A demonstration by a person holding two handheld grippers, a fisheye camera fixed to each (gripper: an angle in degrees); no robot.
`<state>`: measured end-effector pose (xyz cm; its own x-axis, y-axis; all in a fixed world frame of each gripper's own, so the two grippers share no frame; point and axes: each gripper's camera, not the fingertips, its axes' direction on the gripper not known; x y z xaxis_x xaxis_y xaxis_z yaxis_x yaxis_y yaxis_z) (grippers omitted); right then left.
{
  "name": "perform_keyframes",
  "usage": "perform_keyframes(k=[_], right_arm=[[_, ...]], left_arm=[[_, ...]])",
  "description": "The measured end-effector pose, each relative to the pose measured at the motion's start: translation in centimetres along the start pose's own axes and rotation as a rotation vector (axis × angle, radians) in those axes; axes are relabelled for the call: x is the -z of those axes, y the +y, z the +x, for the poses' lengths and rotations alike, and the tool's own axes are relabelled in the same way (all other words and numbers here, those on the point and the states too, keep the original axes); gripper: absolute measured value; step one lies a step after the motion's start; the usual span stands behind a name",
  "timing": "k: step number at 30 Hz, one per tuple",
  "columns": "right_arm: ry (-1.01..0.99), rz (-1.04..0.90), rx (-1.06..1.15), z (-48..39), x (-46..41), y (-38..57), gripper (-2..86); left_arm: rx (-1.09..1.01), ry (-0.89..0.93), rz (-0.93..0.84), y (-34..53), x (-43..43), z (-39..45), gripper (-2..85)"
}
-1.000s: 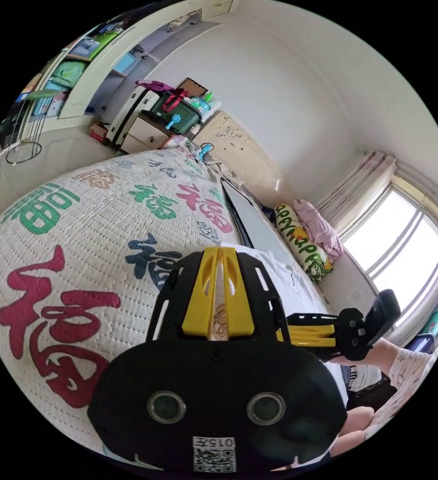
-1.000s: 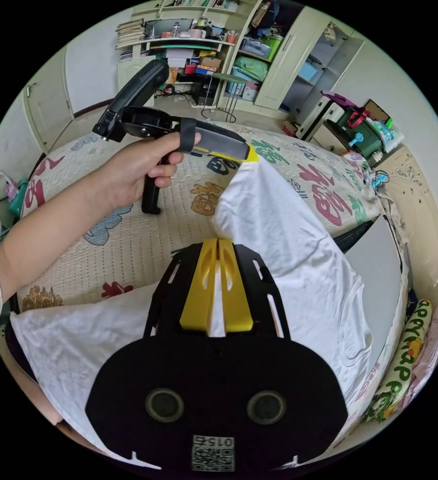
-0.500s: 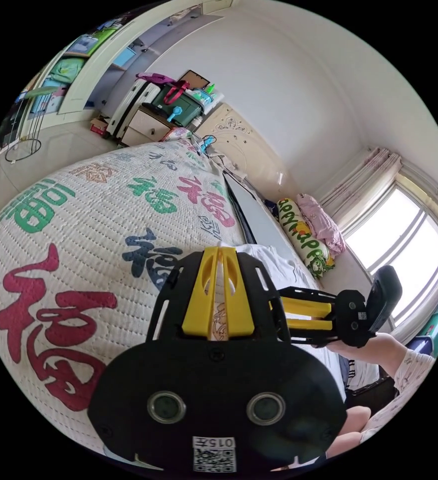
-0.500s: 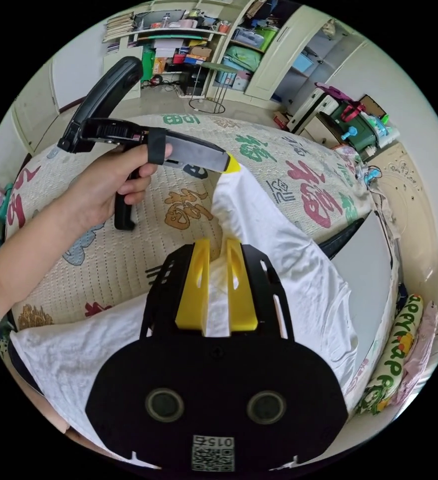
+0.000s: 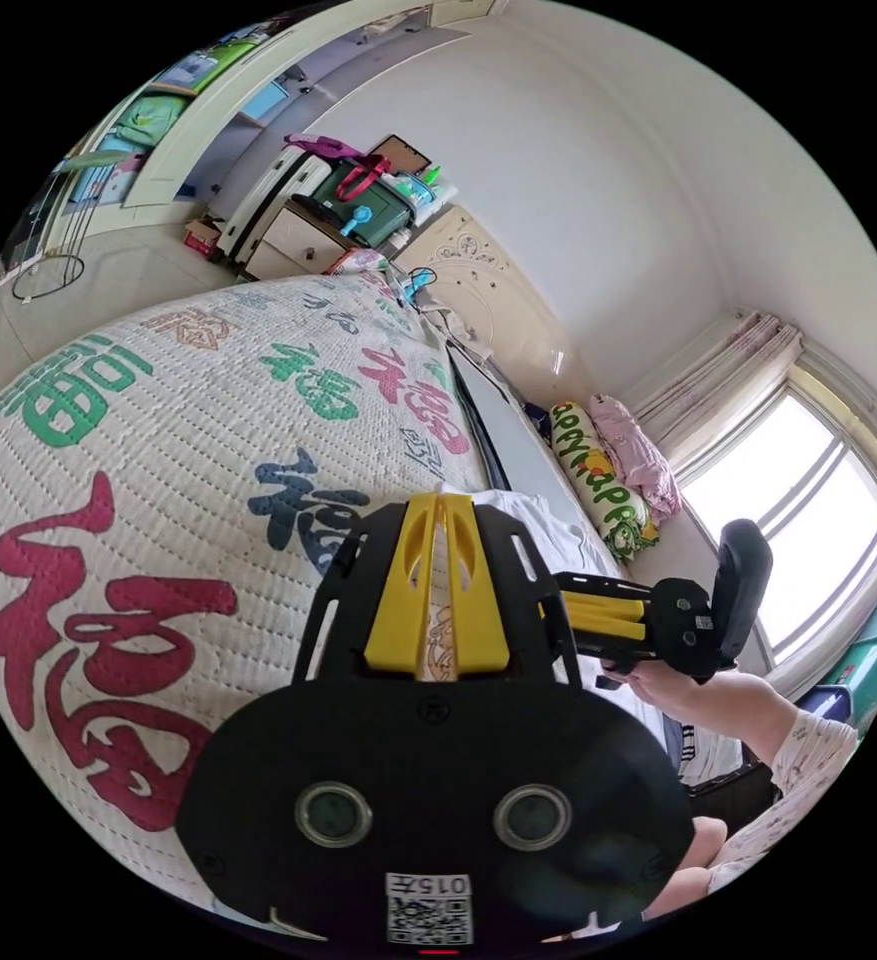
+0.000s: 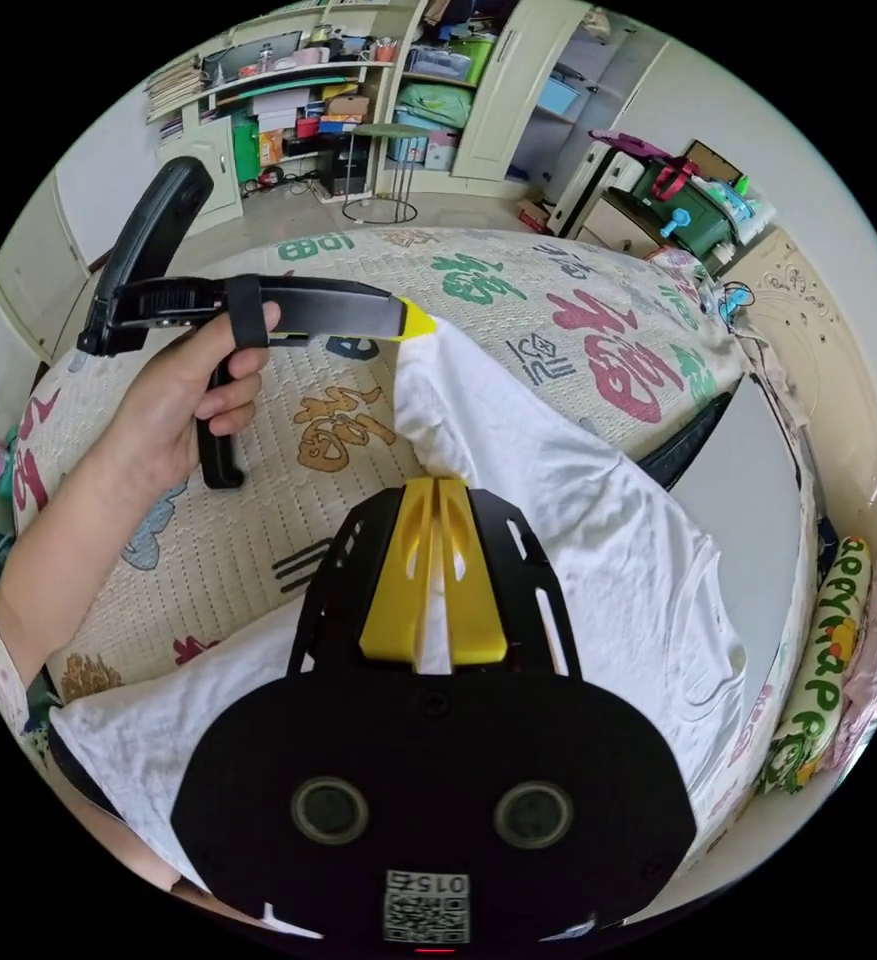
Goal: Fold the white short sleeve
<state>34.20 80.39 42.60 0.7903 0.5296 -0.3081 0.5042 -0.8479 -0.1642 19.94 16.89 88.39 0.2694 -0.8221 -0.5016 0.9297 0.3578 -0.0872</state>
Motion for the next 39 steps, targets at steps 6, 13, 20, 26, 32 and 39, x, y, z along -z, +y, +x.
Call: perform_keyframes(k=[6,13,20,26,32,39], right_arm=[[-0.235,0.113,0.135,1.8,9.3,4.6,-1.0],[-0.327,0.078,0.052,6.3,9.4,4.9,0.0],[-0.437,0.083,0.037,10.9,16.6,7.2,4.8],[-0.551,0.253,0.032,16.0,31.7,26.3,4.9],[-0.078,0.356,-0.379,18.7,46.7,54.9,4.6],[0.059,0.35,-0.966,15.7,53.6,79.4,7.0]], left_arm=[[-0.07,-0.039,0.077,-1.9,3.4,2.0,-0.6],[-0.038,-0.131,0.043,-4.1,4.6,3.7,-0.6],[0.057,-0.092,0.101,-6.2,8.4,3.7,2.5],[-0.285,-0.098,0.247,-6.5,15.6,20.4,6.0],[-0.556,0.03,0.278,2.1,26.4,34.5,7.3],[-0.273,-0.049,0.09,15.5,40.7,31.1,7.3]])
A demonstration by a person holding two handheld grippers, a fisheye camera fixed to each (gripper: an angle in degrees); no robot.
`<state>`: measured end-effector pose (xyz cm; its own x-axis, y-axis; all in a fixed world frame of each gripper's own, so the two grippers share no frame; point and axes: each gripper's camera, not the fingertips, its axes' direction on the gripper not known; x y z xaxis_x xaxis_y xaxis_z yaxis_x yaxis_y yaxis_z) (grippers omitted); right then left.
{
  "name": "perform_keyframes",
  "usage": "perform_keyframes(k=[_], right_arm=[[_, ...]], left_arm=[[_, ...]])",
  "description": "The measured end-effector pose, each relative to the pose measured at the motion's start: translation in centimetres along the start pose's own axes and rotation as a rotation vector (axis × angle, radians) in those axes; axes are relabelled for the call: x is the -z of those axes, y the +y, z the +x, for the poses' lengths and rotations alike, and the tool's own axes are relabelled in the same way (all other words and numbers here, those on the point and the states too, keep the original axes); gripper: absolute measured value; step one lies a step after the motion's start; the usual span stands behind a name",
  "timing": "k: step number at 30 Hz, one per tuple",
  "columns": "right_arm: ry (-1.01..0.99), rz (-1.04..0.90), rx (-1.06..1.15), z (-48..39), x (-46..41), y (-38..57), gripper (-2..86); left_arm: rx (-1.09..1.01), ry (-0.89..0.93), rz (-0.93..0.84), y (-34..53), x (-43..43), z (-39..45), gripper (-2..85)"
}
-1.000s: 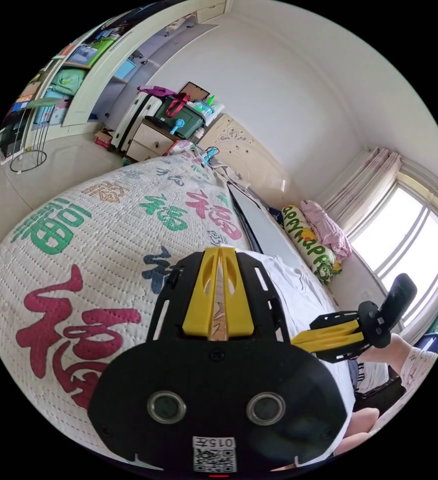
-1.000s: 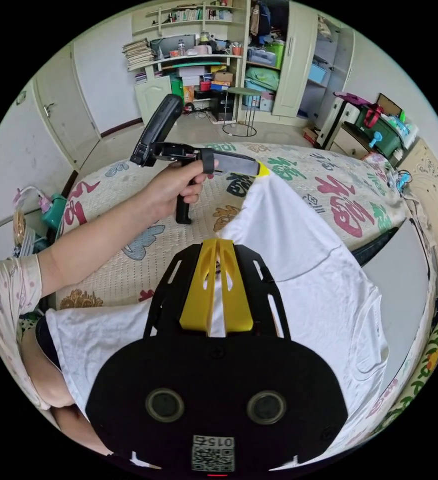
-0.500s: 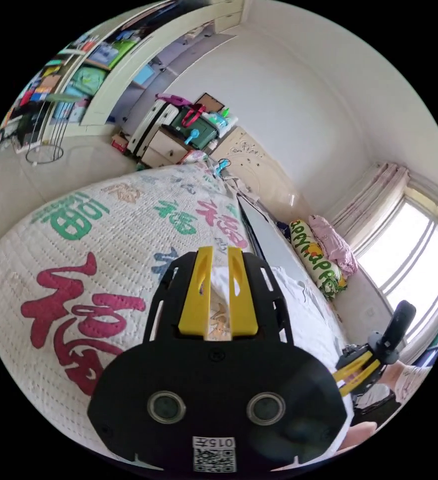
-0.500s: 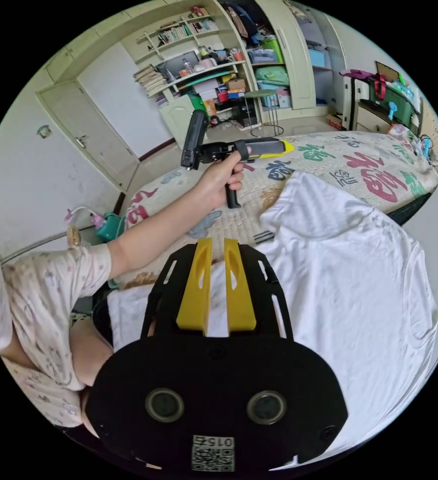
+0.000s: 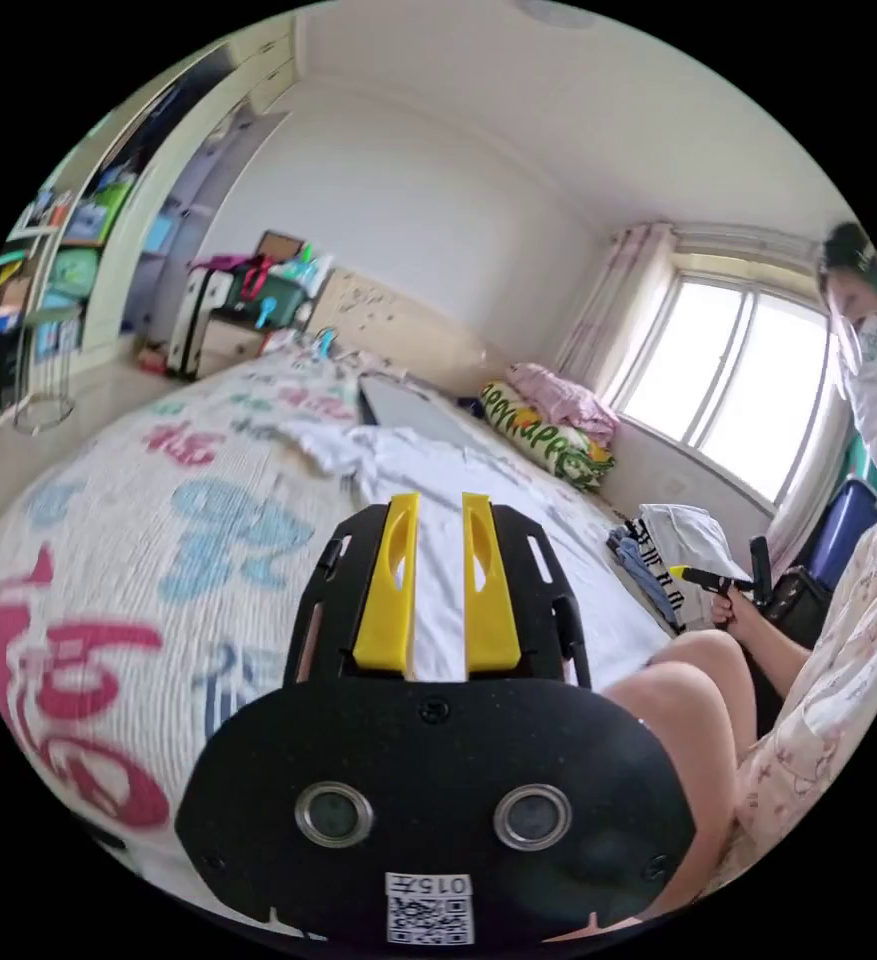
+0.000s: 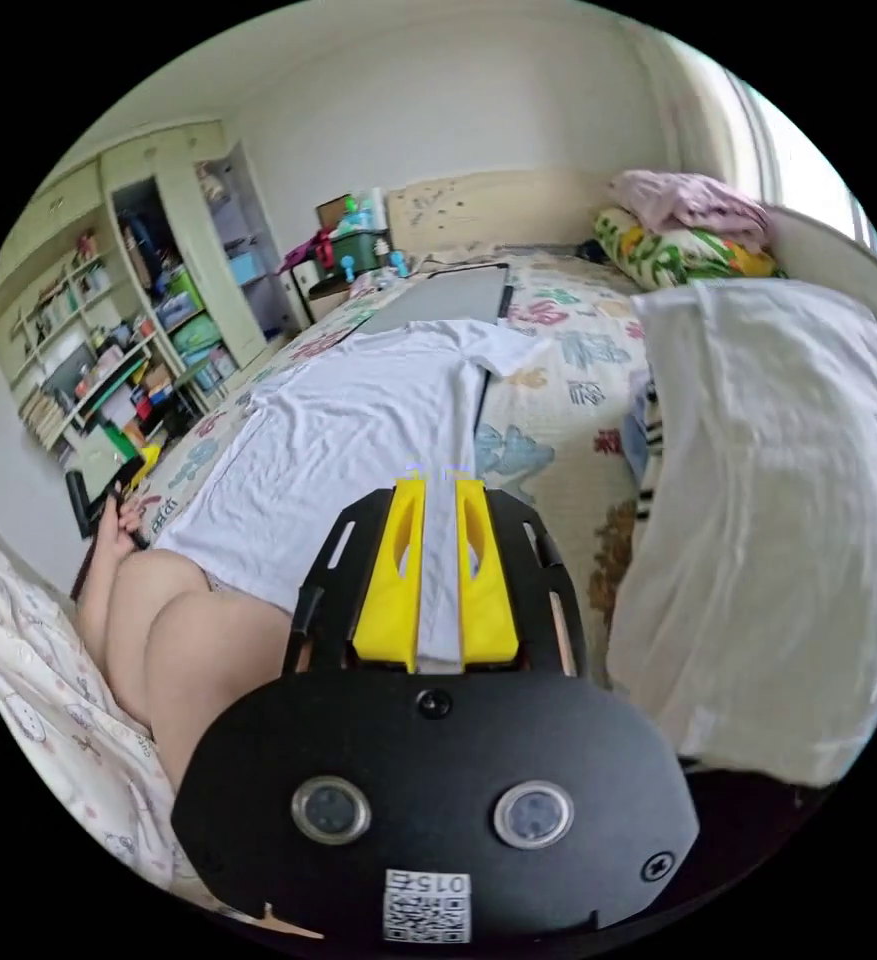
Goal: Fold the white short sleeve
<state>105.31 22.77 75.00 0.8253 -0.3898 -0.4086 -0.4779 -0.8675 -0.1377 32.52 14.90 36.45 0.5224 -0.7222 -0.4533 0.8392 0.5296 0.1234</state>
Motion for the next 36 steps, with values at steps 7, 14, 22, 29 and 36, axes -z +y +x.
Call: perform_keyframes(k=[7,14,22,29,36], right_arm=[[-0.087,-0.15,-0.149,2.3,-4.9,3.1,12.5],[-0.102,-0.142,-0.225,2.9,-7.4,4.8,10.2],[-0.166,-0.145,-0.213,4.0,-6.9,7.6,1.4],[-0.139,-0.141,-0.191,5.2,-9.6,12.9,0.5],[-0.07,-0.133,-0.093,4.6,-13.2,19.6,0.5]], left_arm=[[0.179,-0.03,-0.181,2.3,6.2,-0.2,11.2],[0.106,-0.11,-0.285,-2.7,5.4,1.2,7.8],[0.108,-0.092,-0.281,-8.4,10.9,2.3,-0.2],[0.105,-0.126,-0.279,-12.3,15.0,3.2,-0.5],[0.077,-0.166,-0.313,-16.5,16.9,4.6,-0.5]])
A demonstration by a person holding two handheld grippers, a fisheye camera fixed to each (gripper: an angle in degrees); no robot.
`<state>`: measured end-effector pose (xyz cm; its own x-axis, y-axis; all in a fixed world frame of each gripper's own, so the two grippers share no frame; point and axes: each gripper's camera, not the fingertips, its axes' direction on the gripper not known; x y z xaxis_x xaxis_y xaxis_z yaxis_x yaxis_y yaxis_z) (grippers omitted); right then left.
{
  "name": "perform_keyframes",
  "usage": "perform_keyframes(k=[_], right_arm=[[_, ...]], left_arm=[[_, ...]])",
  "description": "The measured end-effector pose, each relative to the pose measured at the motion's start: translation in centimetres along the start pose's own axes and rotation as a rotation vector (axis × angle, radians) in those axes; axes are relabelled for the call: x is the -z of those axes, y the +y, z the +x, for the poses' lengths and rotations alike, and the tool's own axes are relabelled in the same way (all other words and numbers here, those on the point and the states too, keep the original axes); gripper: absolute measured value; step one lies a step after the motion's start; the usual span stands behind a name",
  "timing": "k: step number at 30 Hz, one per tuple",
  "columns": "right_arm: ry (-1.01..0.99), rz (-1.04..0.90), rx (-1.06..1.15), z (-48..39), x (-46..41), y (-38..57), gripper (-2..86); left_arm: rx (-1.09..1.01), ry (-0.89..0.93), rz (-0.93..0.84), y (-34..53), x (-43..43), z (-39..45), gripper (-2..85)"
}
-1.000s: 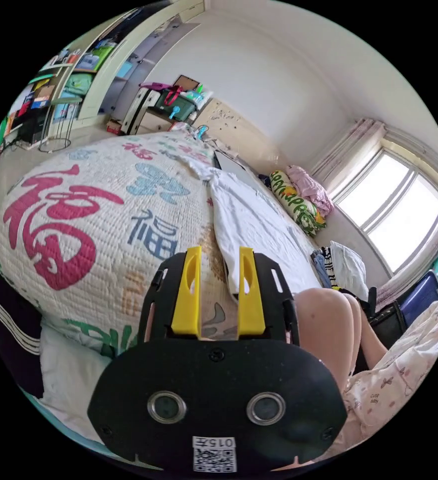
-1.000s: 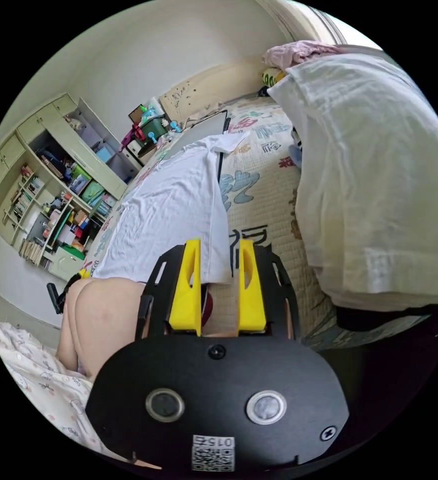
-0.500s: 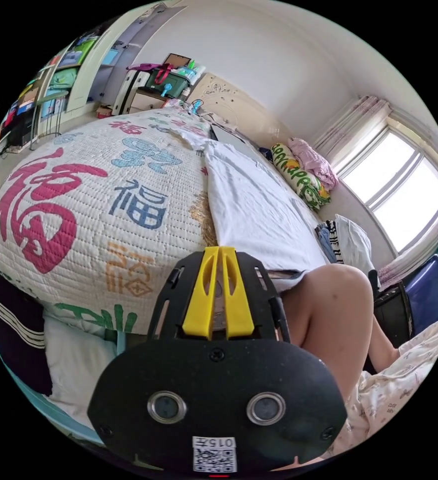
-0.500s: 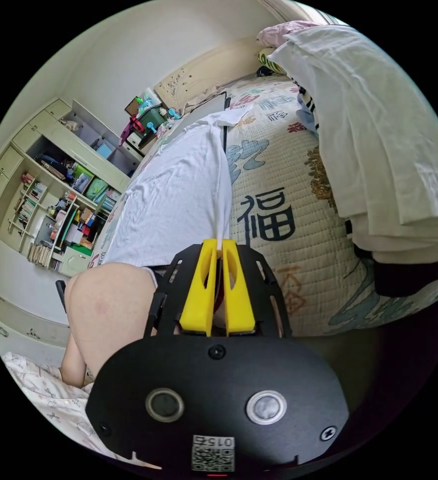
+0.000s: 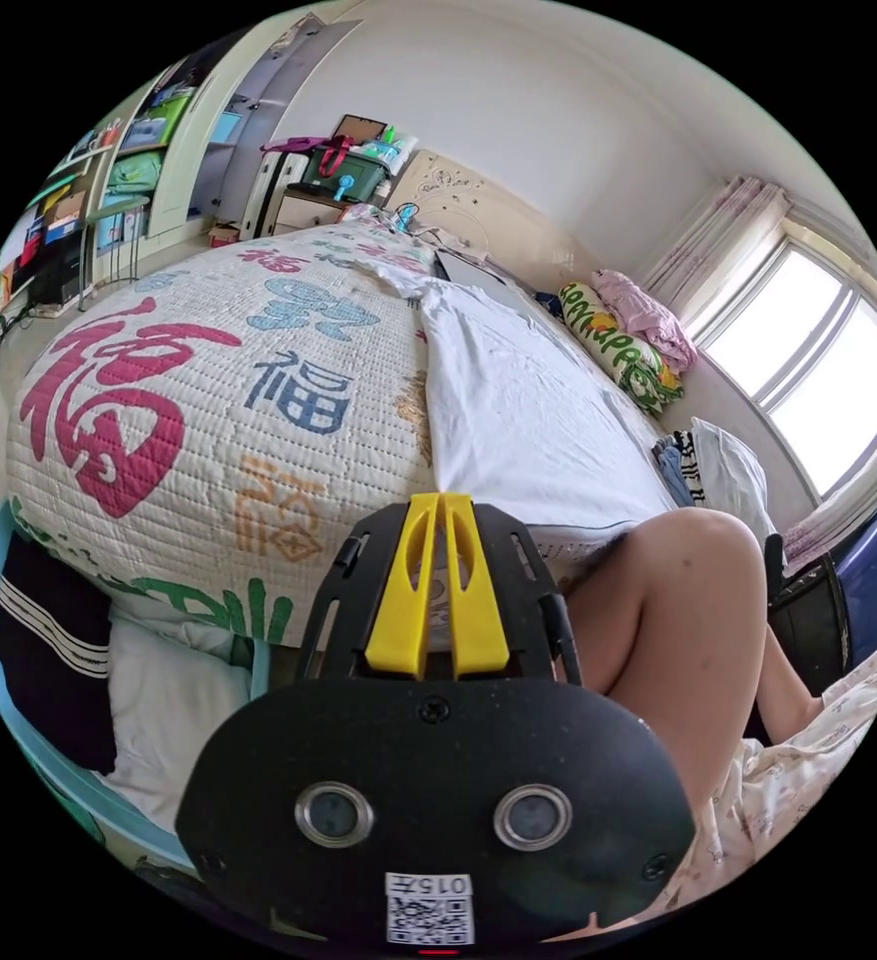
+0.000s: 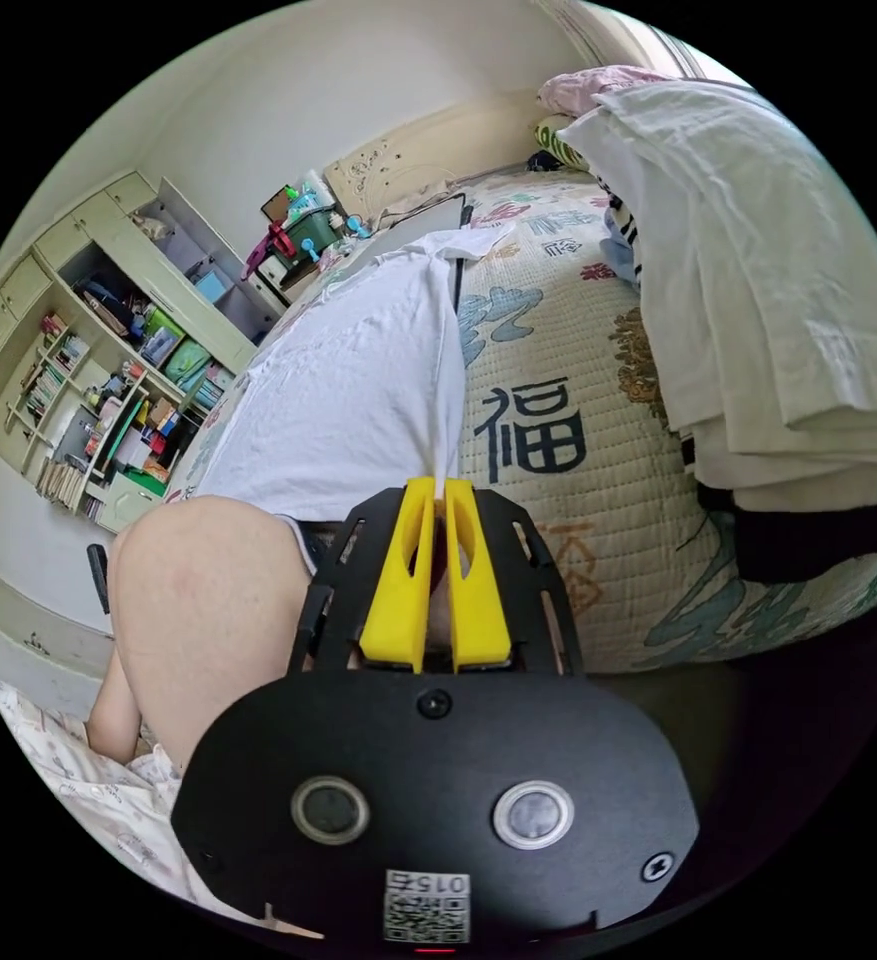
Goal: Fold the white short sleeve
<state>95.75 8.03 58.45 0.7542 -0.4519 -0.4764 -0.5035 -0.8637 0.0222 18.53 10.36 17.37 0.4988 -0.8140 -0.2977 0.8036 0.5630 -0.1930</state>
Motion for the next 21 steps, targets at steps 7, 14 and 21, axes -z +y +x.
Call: perform_keyframes(k=[7,14,21], right_arm=[[0.1,0.056,0.101,-0.3,-5.2,9.2,0.7],[0.349,0.135,0.33,-4.2,-10.5,19.9,1.0],[0.17,0.22,0.115,1.3,-10.9,29.1,3.3]], left_arm=[[-0.067,-0.064,-0.025,-2.7,4.0,2.3,-0.4],[-0.306,-0.368,-0.009,-3.2,7.9,10.2,-0.1],[-0.22,-0.342,0.051,-3.0,12.6,9.9,2.3]])
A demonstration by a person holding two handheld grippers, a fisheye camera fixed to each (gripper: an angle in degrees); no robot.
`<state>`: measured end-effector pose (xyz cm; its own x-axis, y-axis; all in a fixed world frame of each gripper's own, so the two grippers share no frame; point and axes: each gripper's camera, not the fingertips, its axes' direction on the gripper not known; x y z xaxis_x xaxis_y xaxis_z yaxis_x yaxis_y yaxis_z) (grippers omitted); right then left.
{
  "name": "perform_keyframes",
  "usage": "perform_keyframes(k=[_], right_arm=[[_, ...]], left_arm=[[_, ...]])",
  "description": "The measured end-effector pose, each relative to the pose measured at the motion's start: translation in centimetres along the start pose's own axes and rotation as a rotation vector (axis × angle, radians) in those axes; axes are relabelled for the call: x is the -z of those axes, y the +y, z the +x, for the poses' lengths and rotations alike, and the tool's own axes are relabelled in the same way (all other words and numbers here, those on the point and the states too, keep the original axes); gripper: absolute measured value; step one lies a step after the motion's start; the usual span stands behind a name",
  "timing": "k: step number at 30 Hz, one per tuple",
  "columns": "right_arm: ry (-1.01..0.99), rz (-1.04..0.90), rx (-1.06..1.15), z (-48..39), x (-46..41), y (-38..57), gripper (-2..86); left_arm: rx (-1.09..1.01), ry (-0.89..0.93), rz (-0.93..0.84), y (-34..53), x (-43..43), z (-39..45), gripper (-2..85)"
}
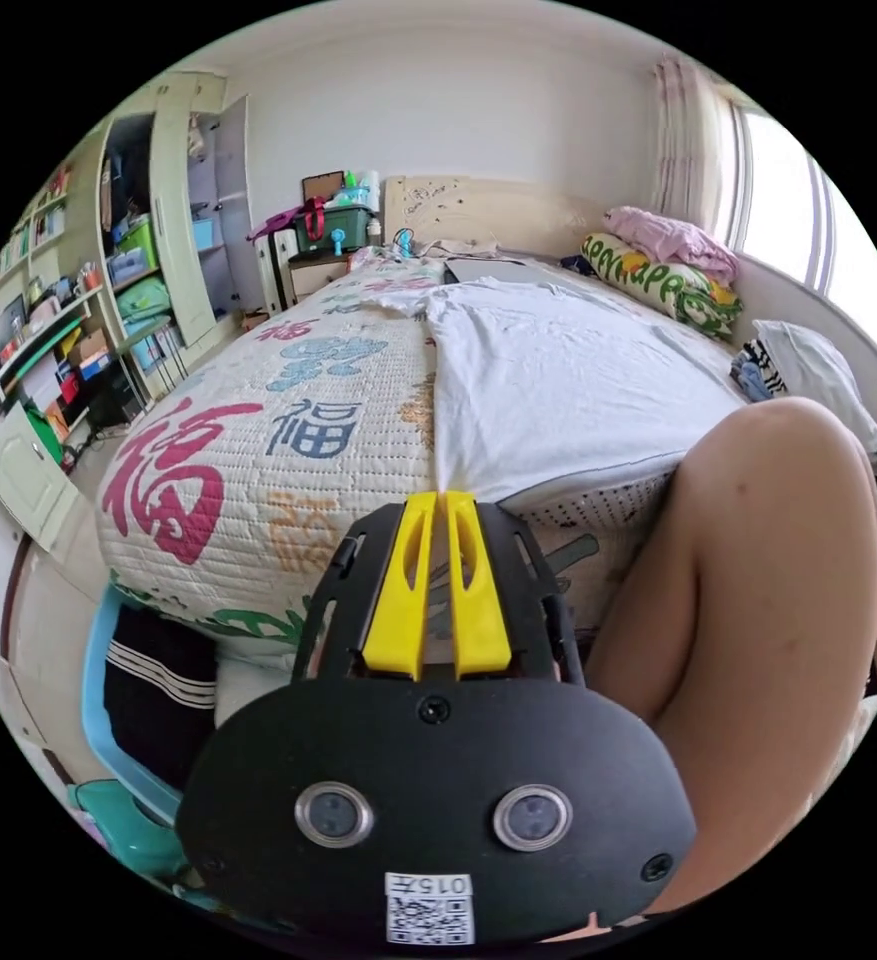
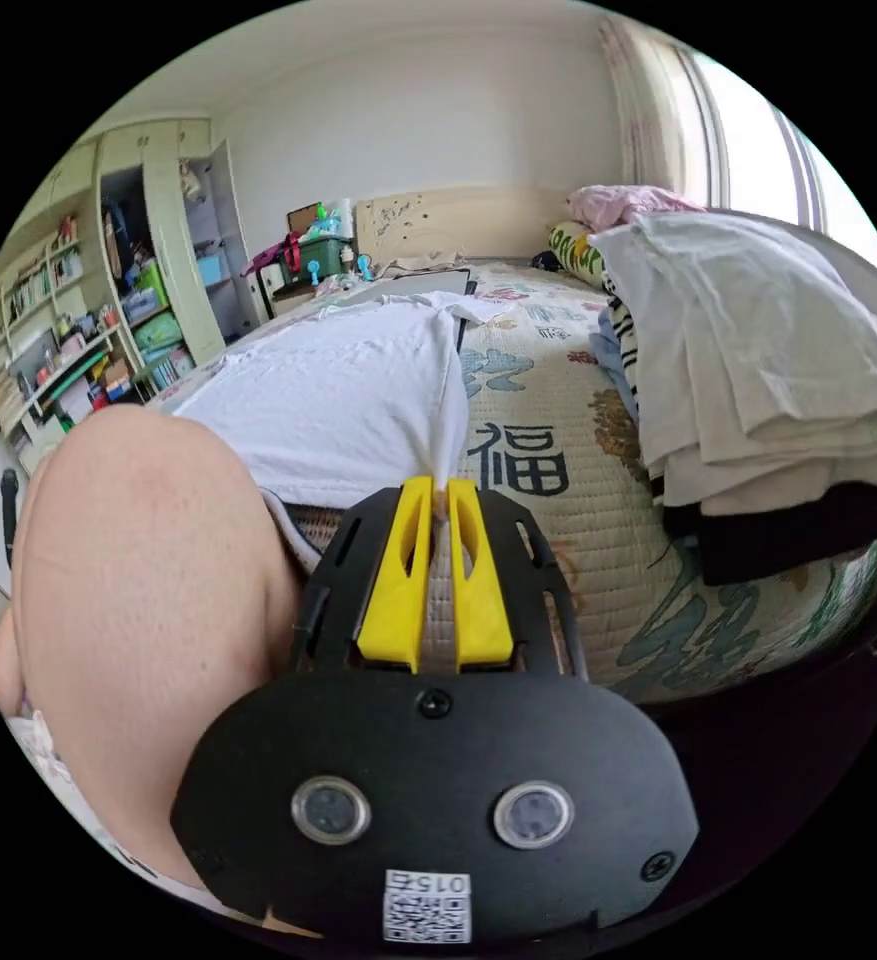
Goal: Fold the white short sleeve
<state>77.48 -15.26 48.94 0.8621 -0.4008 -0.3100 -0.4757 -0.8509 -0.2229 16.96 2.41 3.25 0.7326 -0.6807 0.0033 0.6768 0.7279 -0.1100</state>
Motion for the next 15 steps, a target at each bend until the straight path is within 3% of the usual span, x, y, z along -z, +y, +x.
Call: perform_keyframes(k=[3,8,12,15], right_arm=[[-0.049,-0.053,-0.073,2.2,1.4,3.6,3.3],[0.055,-0.035,-0.163,4.7,6.9,11.1,0.1],[-0.041,0.237,-0.262,5.6,18.5,15.8,-0.4],[-0.132,0.5,-0.261,4.6,28.2,17.7,-0.3]], left_arm=[[0.019,-0.034,0.003,0.0,2.4,-1.2,6.5],[0.069,-0.229,-0.06,1.8,6.4,-3.4,7.7],[0.076,-0.282,0.061,3.6,12.1,-4.2,7.9],[0.151,-0.223,0.302,4.6,18.9,-5.5,6.8]])
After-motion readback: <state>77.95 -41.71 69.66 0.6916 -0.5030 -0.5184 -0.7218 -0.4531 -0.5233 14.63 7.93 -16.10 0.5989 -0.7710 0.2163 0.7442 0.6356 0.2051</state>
